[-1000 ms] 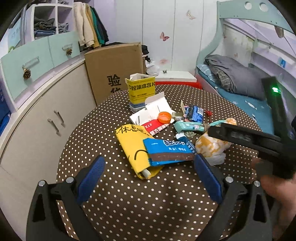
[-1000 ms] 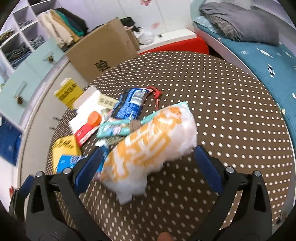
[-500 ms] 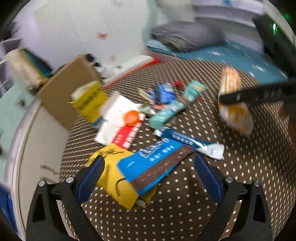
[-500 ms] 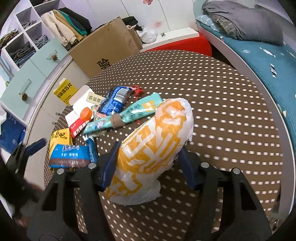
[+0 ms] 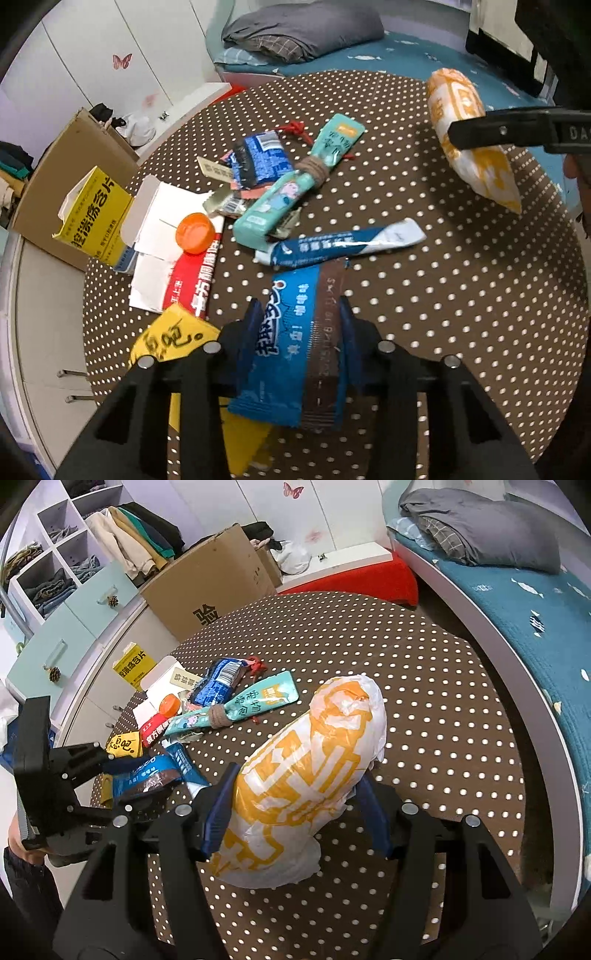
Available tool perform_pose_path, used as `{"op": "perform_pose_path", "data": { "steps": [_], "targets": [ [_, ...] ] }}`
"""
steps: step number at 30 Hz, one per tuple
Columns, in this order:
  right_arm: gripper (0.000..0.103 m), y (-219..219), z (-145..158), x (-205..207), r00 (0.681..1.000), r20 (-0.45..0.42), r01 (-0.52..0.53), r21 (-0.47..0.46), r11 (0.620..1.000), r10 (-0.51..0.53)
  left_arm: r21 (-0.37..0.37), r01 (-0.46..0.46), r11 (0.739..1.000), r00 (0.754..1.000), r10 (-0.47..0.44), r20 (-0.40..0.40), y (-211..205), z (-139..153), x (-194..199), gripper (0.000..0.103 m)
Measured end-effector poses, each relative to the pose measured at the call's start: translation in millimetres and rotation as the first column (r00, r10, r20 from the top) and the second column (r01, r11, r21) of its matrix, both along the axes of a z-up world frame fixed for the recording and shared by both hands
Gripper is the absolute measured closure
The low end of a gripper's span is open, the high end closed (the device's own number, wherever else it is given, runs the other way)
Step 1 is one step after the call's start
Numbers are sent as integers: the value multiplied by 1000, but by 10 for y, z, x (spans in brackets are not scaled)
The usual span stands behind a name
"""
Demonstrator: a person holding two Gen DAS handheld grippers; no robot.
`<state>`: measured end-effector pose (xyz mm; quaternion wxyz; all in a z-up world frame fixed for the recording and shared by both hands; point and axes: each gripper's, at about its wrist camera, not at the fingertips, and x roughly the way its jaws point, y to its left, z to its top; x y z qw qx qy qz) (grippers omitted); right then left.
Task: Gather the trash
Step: 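Carry the bag and wrapper to the wastebasket and release both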
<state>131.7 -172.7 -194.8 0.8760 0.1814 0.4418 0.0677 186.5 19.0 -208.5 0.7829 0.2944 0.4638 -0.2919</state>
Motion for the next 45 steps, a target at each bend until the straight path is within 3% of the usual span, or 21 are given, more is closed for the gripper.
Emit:
{"op": "perform_pose_path", "data": {
  "steps": [5, 9, 17, 26, 33, 39, 45],
  "targets": [
    [42, -80, 27, -43, 1000, 5, 2, 2, 1000, -2, -95, -70, 993, 997, 66, -43, 83, 43, -76, 66],
    [42, -156, 109, -114, 1000, 29, -1, 4, 1000, 1, -187, -134, 973, 990, 125, -58, 128, 133, -186, 67],
    [42, -448, 337, -231, 995, 94, 19, -4, 1000, -18, -314, -196, 929, 980, 200, -17, -71, 418, -488, 67],
    [41, -1020, 622, -334, 981, 172, 90, -23, 996, -84, -414, -176, 893, 977, 209, 34, -609, 839, -543, 67],
    [41, -1611, 703, -425, 965, 200, 179, -21, 984, -172, -463, -173, 869, 978, 209, 27, -1015, 944, -466, 67],
    [40, -2121, 504, -390, 951, 167, 266, -16, 964, -260, -474, -179, 862, 977, 212, 17, -1355, 932, -401, 67],
    [40, -2549, -335, -142, 950, -18, 310, -18, 951, -310, -478, -189, 858, 978, 207, -16, -1700, 857, -356, 67]
  ]
}}
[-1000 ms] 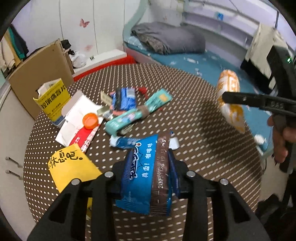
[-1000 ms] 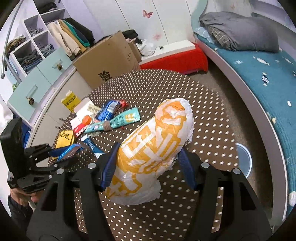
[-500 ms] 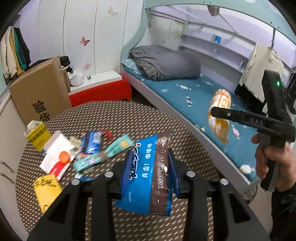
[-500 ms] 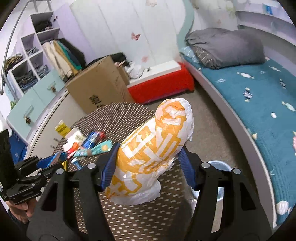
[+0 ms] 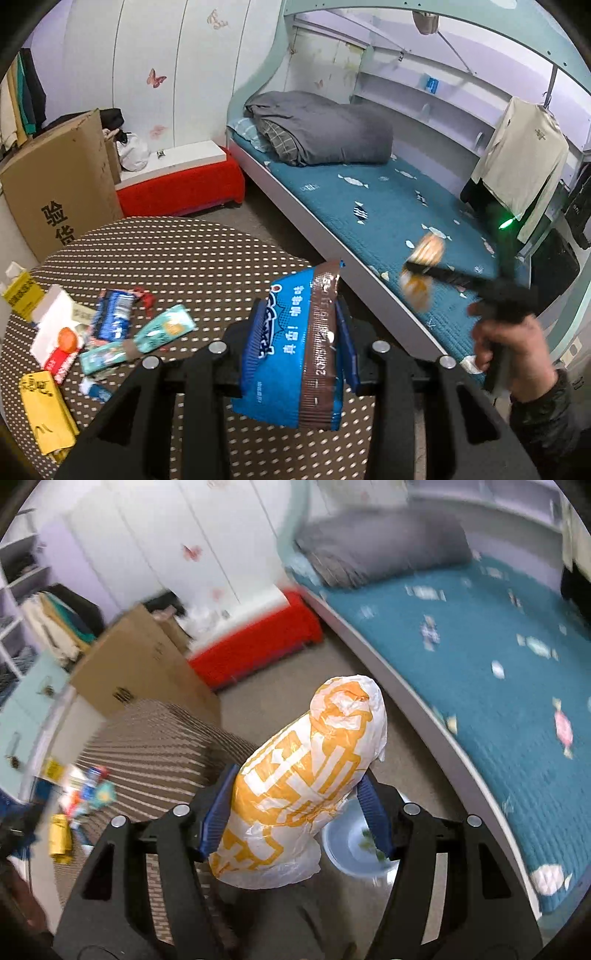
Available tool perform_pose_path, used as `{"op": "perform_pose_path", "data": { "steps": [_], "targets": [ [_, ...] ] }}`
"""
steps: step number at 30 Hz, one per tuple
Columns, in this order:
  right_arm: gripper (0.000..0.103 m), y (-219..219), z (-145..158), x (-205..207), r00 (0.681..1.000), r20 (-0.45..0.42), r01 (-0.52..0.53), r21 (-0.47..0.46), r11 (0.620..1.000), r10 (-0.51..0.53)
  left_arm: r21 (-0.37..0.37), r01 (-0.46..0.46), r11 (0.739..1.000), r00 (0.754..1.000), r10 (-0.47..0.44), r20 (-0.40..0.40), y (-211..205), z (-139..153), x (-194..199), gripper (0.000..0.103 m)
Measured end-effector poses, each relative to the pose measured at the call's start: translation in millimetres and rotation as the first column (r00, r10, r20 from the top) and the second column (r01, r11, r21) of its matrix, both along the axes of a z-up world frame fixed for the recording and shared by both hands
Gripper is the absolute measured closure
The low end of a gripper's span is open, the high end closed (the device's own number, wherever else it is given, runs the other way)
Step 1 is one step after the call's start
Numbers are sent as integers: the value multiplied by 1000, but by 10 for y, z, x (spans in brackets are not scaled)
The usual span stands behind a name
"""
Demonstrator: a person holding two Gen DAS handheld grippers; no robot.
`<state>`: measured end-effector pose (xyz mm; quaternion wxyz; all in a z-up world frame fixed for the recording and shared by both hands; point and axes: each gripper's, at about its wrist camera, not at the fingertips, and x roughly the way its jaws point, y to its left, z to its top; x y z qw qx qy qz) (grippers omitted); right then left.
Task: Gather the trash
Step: 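Carry the bag and wrapper to the wastebasket and release both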
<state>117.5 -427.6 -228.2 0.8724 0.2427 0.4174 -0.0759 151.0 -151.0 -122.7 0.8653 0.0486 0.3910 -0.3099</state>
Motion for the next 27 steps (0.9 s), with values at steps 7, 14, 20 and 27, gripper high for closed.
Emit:
{"op": "perform_pose_path", "data": {
  "steps": [7, 14, 20, 27],
  "targets": [
    [34, -271, -1003, 281, 985, -174, 39, 98, 994, -22, 30, 27, 999, 999, -27, -30, -411, -167, 106, 67],
    [14, -638, -1376, 136, 969, -211, 165, 180, 970, -126, 70, 91, 993, 993, -85, -77, -981, -412, 239, 67],
    [11, -897, -1011, -224, 972, -116, 224, 195, 955, -205, 106, 164, 981, 979, -149, -139, -1598, -758, 332, 66],
    [10, -1061, -583, -491, 968, -17, 249, 180, 952, -250, 139, 222, 965, 957, -188, -221, -2045, -1121, 464, 56]
  ]
}}
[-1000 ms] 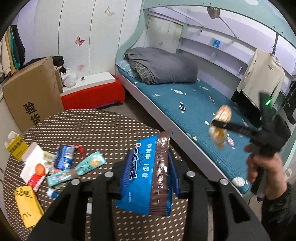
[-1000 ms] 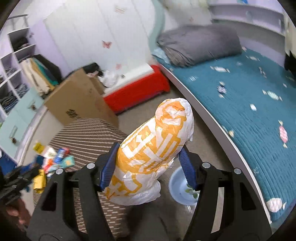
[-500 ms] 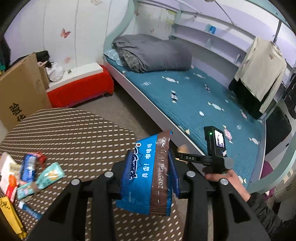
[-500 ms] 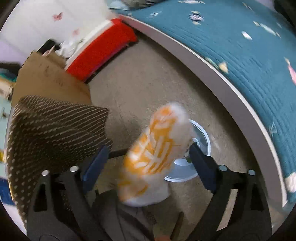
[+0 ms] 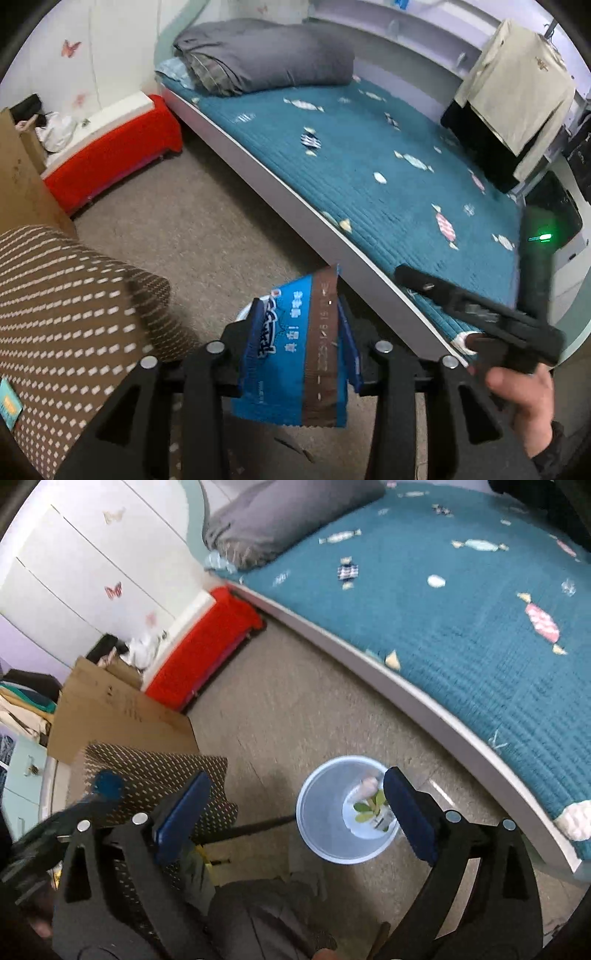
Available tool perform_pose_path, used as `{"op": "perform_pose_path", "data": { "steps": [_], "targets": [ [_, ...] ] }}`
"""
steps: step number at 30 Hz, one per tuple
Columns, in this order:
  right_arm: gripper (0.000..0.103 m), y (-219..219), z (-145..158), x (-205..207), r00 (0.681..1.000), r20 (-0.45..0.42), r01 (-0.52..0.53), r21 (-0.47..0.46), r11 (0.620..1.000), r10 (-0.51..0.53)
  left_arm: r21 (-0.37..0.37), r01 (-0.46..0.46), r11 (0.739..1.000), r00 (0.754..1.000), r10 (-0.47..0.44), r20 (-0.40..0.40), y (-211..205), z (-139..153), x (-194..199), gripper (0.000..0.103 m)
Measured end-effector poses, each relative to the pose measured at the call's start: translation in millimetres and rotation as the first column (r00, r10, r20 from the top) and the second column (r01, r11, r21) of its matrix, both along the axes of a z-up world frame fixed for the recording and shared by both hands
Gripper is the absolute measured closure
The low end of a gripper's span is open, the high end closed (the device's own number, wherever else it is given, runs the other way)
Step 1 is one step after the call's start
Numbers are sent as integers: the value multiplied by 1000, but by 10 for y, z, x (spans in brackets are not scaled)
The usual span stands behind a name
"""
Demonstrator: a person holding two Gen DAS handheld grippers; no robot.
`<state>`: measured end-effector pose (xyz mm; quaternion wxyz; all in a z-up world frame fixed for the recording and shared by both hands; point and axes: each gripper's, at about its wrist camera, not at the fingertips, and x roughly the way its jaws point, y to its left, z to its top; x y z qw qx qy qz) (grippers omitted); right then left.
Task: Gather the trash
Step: 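Carry the bag and wrapper to the wastebasket and release both, then move both tools back over the table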
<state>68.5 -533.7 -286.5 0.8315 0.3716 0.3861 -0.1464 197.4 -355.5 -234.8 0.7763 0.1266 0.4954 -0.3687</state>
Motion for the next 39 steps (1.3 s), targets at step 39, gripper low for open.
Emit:
{"op": "perform_pose_path", "data": {
  "steps": [39],
  "targets": [
    [6, 2011, 1622, 54, 918, 172, -300, -286, 910, 357, -180, -348, 920, 868, 388, 310, 2188, 1206, -811, 8]
  ]
}}
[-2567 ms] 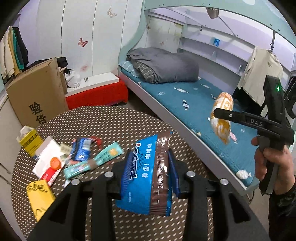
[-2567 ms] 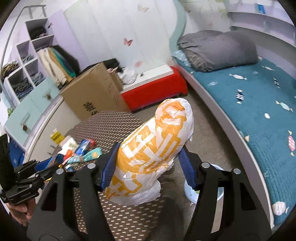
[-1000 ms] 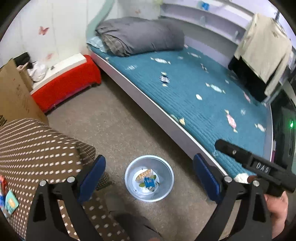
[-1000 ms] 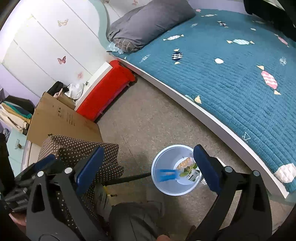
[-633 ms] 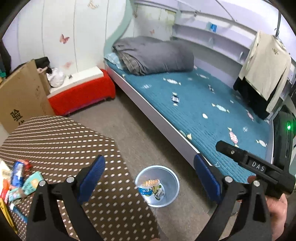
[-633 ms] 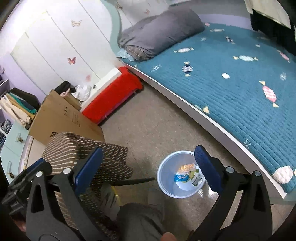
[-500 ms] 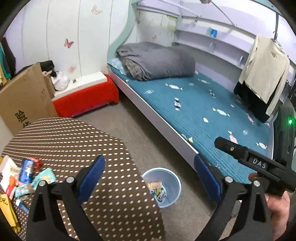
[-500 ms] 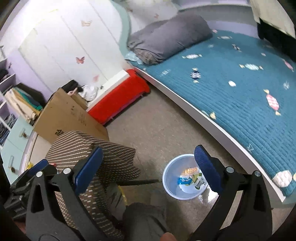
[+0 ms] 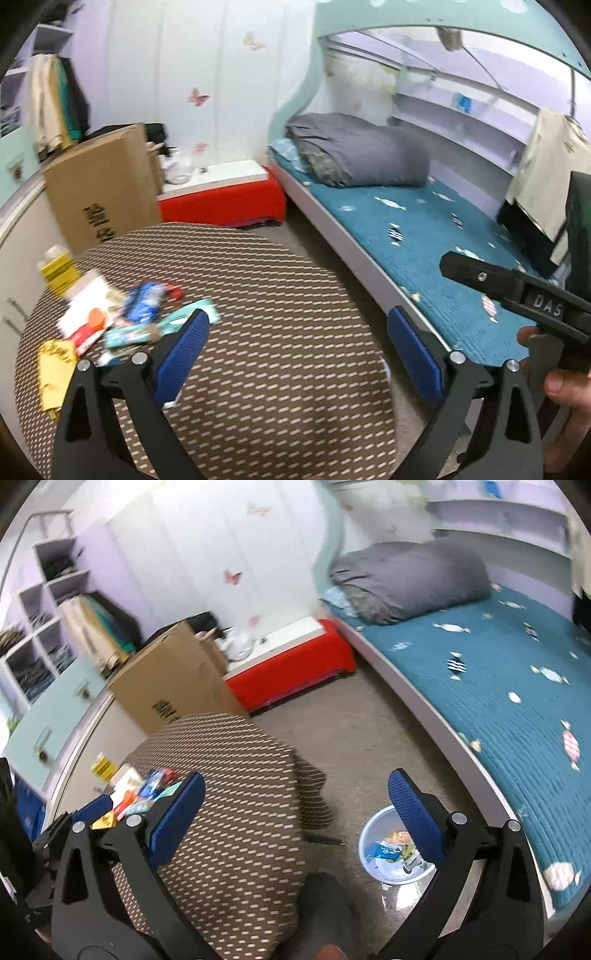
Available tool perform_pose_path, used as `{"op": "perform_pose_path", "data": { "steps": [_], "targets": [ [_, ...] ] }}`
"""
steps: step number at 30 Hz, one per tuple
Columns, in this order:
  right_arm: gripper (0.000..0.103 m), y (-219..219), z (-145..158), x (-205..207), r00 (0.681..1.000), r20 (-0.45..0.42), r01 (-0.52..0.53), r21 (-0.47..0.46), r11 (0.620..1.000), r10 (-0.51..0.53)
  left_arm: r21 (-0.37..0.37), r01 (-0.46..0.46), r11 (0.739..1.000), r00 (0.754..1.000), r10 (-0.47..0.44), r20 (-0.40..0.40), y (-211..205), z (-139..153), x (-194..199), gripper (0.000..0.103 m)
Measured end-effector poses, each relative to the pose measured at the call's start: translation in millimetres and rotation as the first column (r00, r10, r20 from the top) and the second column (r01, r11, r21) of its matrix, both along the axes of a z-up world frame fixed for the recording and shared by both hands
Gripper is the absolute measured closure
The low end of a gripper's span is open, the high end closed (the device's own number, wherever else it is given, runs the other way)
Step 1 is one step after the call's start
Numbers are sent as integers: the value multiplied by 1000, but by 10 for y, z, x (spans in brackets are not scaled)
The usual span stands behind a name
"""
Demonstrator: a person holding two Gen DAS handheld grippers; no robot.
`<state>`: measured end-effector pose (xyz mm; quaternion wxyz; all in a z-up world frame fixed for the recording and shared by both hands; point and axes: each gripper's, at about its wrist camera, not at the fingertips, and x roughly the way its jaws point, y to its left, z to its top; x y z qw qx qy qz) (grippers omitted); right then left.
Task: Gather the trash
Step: 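Move both tools back over the table, then grasp the blue toothpaste tube with the right gripper while the left grasps the yellow packet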
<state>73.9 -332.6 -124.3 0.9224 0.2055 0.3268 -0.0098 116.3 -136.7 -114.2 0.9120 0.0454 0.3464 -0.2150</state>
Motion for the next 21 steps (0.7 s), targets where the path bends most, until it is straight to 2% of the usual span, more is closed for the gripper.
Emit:
{"op": "perform_pose_path", "data": {
  "steps": [6, 12, 16, 21],
  "targets": [
    [6, 515, 15, 178, 992, -4, -124, -16, 992, 124, -2, -121, 993, 993, 121, -3, 597, -16, -14, 8],
    [6, 1050, -27, 342, 966, -25, -257, -49, 965, 256, -1, -257, 966, 966, 257, -6, 1231, -91, -17, 8],
    [6, 1384, -141, 461, 944, -62, -328, -67, 942, 324, 13, -342, 939, 940, 342, -1, 1609, -148, -27, 8],
    [6, 1816, -273, 558, 899, -88, -437, -95, 895, 430, 27, -443, 896, 896, 443, 3, 2015, -230, -71, 8]
  ]
}}
